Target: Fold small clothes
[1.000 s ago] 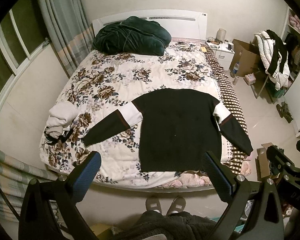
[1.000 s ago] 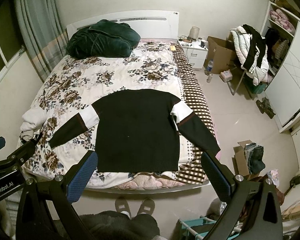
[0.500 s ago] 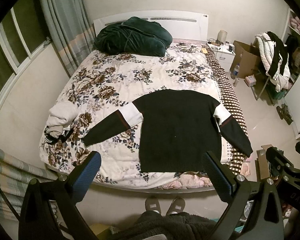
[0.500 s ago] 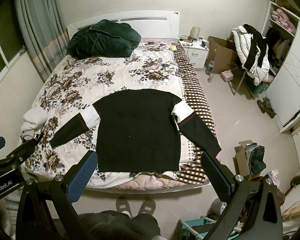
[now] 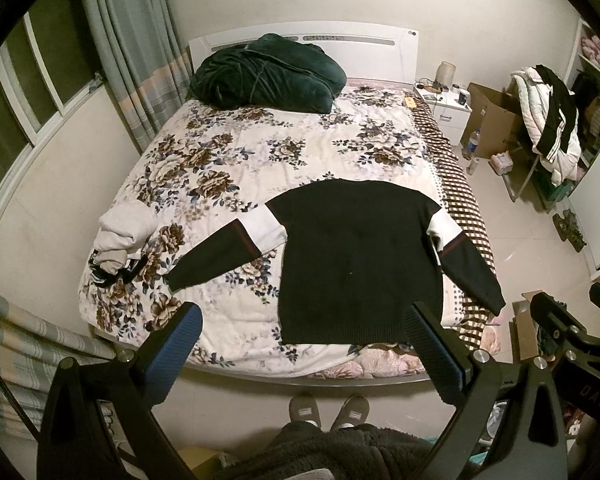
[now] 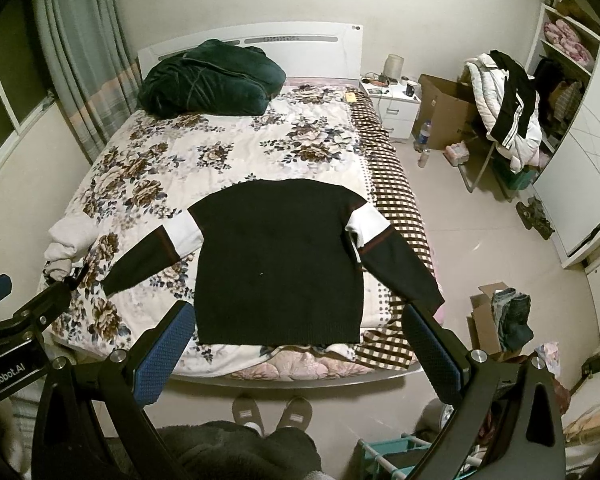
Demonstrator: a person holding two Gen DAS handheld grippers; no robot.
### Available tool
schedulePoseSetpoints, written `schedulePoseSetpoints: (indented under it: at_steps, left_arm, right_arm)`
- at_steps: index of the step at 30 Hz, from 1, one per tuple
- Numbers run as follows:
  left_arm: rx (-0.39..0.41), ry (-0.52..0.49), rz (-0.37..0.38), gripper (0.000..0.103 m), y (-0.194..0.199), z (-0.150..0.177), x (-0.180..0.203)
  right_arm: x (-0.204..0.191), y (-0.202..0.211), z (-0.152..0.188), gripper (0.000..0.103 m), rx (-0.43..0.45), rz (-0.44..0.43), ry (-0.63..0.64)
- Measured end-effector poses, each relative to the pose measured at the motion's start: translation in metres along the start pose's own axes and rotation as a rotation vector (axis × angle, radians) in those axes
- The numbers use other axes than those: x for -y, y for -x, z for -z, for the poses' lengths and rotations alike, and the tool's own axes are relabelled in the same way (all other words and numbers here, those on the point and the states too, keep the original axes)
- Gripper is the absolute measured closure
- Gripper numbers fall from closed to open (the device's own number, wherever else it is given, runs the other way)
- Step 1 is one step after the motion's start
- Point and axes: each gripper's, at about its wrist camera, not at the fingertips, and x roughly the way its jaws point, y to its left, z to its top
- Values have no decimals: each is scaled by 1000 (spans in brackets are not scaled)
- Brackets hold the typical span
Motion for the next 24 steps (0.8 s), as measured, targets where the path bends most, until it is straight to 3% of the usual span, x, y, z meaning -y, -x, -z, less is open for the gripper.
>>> schedulePoseSetpoints:
  at_steps: [18,24]
  left_arm:
    - [6,1,0,0,0,0,0]
    - [52,-12,-34,0,-24,-19,12]
  right_arm:
    - [-10,1,-4,0,-2,-2,-4]
    - [-14,-17,-13,0,-17,28,-69]
